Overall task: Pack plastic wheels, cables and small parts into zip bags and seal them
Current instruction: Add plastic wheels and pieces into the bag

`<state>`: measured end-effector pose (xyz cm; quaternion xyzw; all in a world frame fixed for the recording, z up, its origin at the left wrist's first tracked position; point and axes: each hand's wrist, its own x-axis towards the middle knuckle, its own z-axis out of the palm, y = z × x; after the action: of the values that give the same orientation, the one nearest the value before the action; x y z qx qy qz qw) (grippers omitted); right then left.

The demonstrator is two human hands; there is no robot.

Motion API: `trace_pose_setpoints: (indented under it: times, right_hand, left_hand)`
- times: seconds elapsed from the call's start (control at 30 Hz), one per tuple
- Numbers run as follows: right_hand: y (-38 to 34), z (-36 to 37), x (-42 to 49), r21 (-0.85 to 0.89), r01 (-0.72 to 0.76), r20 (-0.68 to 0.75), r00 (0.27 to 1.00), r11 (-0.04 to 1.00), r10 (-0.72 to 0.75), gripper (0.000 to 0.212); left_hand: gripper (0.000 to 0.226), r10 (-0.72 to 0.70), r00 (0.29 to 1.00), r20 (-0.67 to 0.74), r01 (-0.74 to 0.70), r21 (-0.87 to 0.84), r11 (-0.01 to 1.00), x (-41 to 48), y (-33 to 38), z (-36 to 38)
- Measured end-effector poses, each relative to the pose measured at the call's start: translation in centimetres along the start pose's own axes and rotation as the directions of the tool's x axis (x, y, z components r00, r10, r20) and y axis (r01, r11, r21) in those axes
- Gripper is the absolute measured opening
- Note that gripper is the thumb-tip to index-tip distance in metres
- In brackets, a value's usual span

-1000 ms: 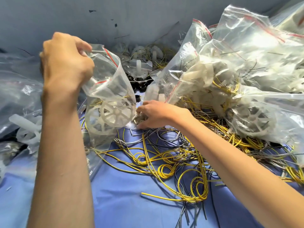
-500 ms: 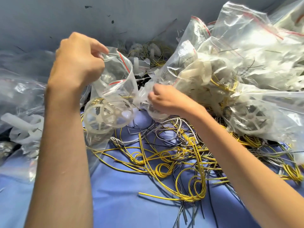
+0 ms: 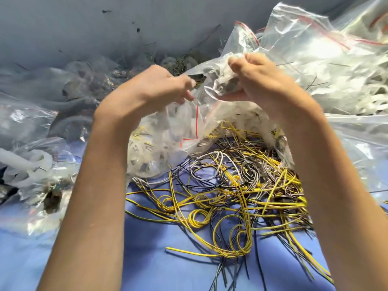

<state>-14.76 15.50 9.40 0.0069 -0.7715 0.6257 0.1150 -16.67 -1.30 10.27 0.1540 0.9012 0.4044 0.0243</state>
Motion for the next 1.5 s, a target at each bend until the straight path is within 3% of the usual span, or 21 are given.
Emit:
trace_pose_setpoints:
  times: [0.1, 0.23, 0.33, 0.47, 0.6, 0.67, 0.73, 0.8, 0.87, 1.0, 1.1, 1.2, 1.27, 1.37, 1.5]
  right_hand:
    - [0.0, 0.3, -0.5, 0.005, 0.076, 0.074, 0.994, 0.997, -0.076, 0.012]
    - [0.3, 0.0, -1.1, 0.085, 0.090, 0.270, 0.957, 0.992, -0.110, 0.015]
    - [0.9, -0.7, -0.8, 0.097, 0.010, 0.287, 0.957, 0.995, -0.038, 0.022]
    - [1.5, -1.0, -0.6, -0.029, -0.063, 0.301, 0.951, 0.998, 0.069, 0.036]
    - [1.0, -0.8, -1.2, -0.198, 0.006, 0.302, 0.952, 0.980, 0.055, 0.012]
    - [1.0, -0.9, -1.4, -0.223, 0.041, 0.297, 0.955, 0.974, 0.028, 0.021]
    - [1.0, -0.9, -1.5, -0.177, 0.037, 0.267, 0.963, 0.984, 0.012, 0.028]
    - [1.1, -0.8, -1.4, -0.146, 0.044, 0.250, 0.968, 0.988, -0.006, 0.018]
    - [1.1, -0.5, -1.3, -0.143, 0.048, 0.236, 0.972, 0.989, -0.013, 0.006]
    - [1.0, -0.1, -0.8, 0.047, 0.019, 0.162, 0.987, 0.999, -0.026, 0.011]
    - [0.8, 0.7, -1.0, 0.247, -0.039, 0.299, 0.954, 0.968, -0.038, 0.013]
    - [1.2, 1.5, -1.7, 0.051, -0.009, 0.496, 0.868, 0.999, -0.018, 0.019]
    - [1.0, 1.3, -2.4, -0.174, 0.069, 0.511, 0.859, 0.982, 0.030, 0.011]
    - [0.1, 1.0, -3.0, -0.600, 0.267, 0.537, 0.833, 0.754, 0.132, 0.018]
    - [-0.6, 1.3, -3.1, -0.821, 0.316, 0.498, 0.804, 0.476, 0.325, 0.028]
  left_hand:
    - [0.046, -0.028, 0.999, -0.029, 0.026, -0.061, 0.998, 0.4, 0.5, 1.2]
    - [0.021, 0.084, 0.993, -0.079, -0.088, -0.055, 0.995, 0.5, 0.1, 1.7]
    - [0.034, 0.097, 0.991, -0.089, -0.100, -0.033, 0.994, 0.1, 0.1, 1.4]
    - [0.028, 0.092, 0.987, -0.134, -0.091, 0.011, 0.996, -0.1, 0.4, 1.5]
    - [0.027, 0.083, 0.982, -0.168, -0.085, 0.000, 0.996, 0.1, 0.4, 1.6]
    - [0.030, 0.099, 0.984, -0.151, -0.104, -0.028, 0.994, 0.2, 0.3, 1.4]
    - [0.031, 0.119, 0.984, -0.129, -0.127, -0.052, 0.991, 0.1, 0.2, 1.3]
    - [0.016, 0.131, 0.984, -0.124, -0.142, -0.082, 0.986, 0.1, 0.2, 1.2]
    - [0.022, 0.165, 0.979, -0.119, -0.176, -0.083, 0.981, 0.0, 0.1, 1.1]
    - [0.035, 0.224, 0.960, -0.169, -0.241, -0.086, 0.967, -0.2, 0.4, 1.3]
    - [0.039, 0.275, 0.939, -0.205, -0.307, -0.141, 0.941, -0.5, 1.5, 1.5]
    - [0.050, 0.313, 0.921, -0.230, -0.341, -0.091, 0.936, -1.1, 2.4, 1.8]
    - [0.059, 0.343, 0.915, -0.211, -0.356, -0.026, 0.934, -1.3, 2.4, 1.8]
    - [0.064, 0.388, 0.912, -0.136, -0.389, 0.020, 0.921, -1.5, 2.2, 1.5]
    - [0.072, 0.460, 0.887, -0.043, -0.460, 0.017, 0.888, -1.9, 2.5, 1.7]
